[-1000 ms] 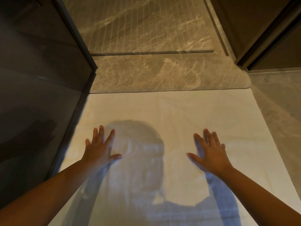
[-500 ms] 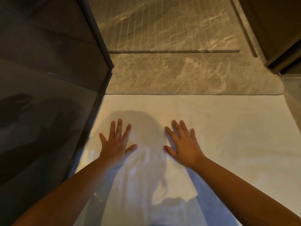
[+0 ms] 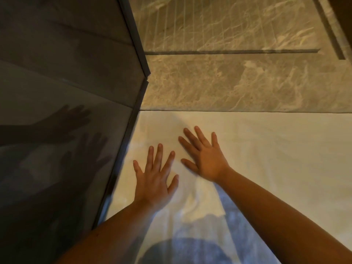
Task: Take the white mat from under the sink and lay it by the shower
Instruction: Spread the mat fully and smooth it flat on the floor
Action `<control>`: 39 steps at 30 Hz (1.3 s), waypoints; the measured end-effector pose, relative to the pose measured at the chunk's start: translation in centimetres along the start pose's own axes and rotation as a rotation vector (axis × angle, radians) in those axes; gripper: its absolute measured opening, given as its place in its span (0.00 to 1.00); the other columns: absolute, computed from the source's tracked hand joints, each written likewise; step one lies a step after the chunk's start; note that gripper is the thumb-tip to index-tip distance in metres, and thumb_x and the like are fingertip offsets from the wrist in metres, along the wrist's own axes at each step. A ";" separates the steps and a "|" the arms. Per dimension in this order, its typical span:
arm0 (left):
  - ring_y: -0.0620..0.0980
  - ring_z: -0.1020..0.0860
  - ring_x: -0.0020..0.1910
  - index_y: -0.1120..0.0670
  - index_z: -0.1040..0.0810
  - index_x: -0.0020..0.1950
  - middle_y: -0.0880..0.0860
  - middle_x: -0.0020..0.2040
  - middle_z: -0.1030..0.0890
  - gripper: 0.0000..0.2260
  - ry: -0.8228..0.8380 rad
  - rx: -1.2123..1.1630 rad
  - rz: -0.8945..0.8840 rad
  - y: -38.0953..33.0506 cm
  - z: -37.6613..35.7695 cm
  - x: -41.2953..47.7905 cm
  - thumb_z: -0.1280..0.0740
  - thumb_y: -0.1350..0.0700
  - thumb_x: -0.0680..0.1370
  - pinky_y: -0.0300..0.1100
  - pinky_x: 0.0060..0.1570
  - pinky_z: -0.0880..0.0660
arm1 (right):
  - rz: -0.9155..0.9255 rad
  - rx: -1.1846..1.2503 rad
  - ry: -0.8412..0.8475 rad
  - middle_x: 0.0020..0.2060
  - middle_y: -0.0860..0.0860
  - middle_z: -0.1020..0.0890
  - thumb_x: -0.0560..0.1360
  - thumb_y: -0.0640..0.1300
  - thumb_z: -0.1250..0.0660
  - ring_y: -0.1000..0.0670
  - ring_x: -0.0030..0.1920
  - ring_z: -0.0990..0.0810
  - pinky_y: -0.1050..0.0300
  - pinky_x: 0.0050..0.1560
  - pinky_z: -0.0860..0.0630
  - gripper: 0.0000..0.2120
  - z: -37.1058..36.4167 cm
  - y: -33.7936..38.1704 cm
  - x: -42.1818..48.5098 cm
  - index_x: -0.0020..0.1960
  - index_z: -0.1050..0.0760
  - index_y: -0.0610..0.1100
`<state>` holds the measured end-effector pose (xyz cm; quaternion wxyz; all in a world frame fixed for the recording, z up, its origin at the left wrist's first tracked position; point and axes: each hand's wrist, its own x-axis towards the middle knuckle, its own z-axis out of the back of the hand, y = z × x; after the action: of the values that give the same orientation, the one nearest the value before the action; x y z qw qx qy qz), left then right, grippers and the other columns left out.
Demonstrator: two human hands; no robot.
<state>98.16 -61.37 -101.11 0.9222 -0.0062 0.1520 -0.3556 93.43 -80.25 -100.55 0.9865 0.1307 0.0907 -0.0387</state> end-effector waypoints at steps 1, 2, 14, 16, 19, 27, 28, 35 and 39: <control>0.49 0.72 0.70 0.38 0.69 0.69 0.47 0.72 0.72 0.28 0.006 -0.001 -0.001 0.1 -0.1 0.0 0.61 0.35 0.73 0.66 0.67 0.59 | -0.021 -0.007 -0.005 0.75 0.50 0.52 0.77 0.60 0.49 0.43 0.74 0.57 0.32 0.68 0.52 0.30 0.1 -0.5 0.4 0.74 0.54 0.52; 0.50 0.73 0.70 0.38 0.70 0.69 0.47 0.72 0.73 0.28 0.008 -0.004 0.000 0.1 -0.1 0.1 0.61 0.35 0.73 0.66 0.67 0.59 | -0.058 -0.008 -0.015 0.76 0.50 0.52 0.77 0.60 0.50 0.44 0.74 0.58 0.33 0.68 0.53 0.29 0.3 -1.0 0.8 0.74 0.55 0.53; 0.53 0.68 0.72 0.40 0.66 0.71 0.50 0.74 0.67 0.29 -0.013 0.005 -0.012 0.1 -0.2 0.0 0.59 0.36 0.74 0.67 0.66 0.55 | -0.181 -0.026 -0.063 0.71 0.43 0.36 0.74 0.60 0.51 0.36 0.71 0.42 0.26 0.58 0.37 0.29 -0.3 0.0 -5.7 0.70 0.39 0.46; 0.51 0.69 0.72 0.39 0.66 0.71 0.49 0.73 0.68 0.29 -0.016 0.007 -0.011 0.1 -0.2 0.1 0.59 0.35 0.73 0.67 0.67 0.56 | -0.184 -0.049 -0.046 0.72 0.44 0.37 0.74 0.61 0.51 0.37 0.71 0.43 0.26 0.58 0.38 0.30 -0.5 -0.5 -5.6 0.71 0.40 0.48; 0.51 0.70 0.72 0.39 0.67 0.71 0.48 0.73 0.70 0.29 -0.020 0.011 -0.010 0.1 -0.2 0.1 0.59 0.36 0.73 0.67 0.67 0.56 | -0.214 -0.045 -0.034 0.73 0.45 0.39 0.73 0.61 0.51 0.38 0.72 0.44 0.25 0.59 0.40 0.30 0.0 -2.0 -4.8 0.71 0.41 0.48; 0.54 0.59 0.74 0.41 0.61 0.72 0.51 0.76 0.59 0.29 -0.051 0.049 -0.016 -0.4 0.2 0.1 0.55 0.39 0.73 0.70 0.64 0.48 | -0.595 0.014 -0.132 0.75 0.46 0.47 0.77 0.57 0.48 0.44 0.74 0.53 0.32 0.68 0.50 0.27 1.9 -10.1 -9.1 0.73 0.46 0.47; 0.55 0.56 0.74 0.43 0.58 0.73 0.53 0.76 0.57 0.29 -0.048 0.062 -0.013 -0.5 0.4 0.1 0.54 0.40 0.73 0.71 0.63 0.45 | -0.634 0.037 -0.141 0.75 0.46 0.46 0.77 0.55 0.46 0.44 0.74 0.53 0.32 0.68 0.50 0.27 2.1 -10.5 -10.0 0.73 0.45 0.46; 0.63 0.41 0.72 0.52 0.43 0.73 0.62 0.74 0.41 0.29 -0.002 0.217 -0.010 -1.5 1.4 -0.1 0.53 0.43 0.73 0.71 0.59 0.39 | -0.559 0.039 -0.092 0.74 0.45 0.44 0.72 0.60 0.57 0.41 0.74 0.50 0.35 0.68 0.47 0.33 1.6 -9.2 -15.1 0.72 0.44 0.45; 0.65 0.40 0.71 0.61 0.36 0.69 0.65 0.71 0.37 0.29 -0.039 0.187 -0.008 -4.1 2.6 -0.1 0.53 0.46 0.73 0.70 0.62 0.41 | -0.549 0.067 -0.066 0.74 0.44 0.42 0.72 0.60 0.57 0.40 0.73 0.46 0.37 0.67 0.42 0.33 1.2 -9.5 -16.2 0.72 0.42 0.46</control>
<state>96.13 -64.66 -98.12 0.9201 0.0725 0.1000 -0.3716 76.77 -88.88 -98.74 0.9366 0.1326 0.0892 -0.3117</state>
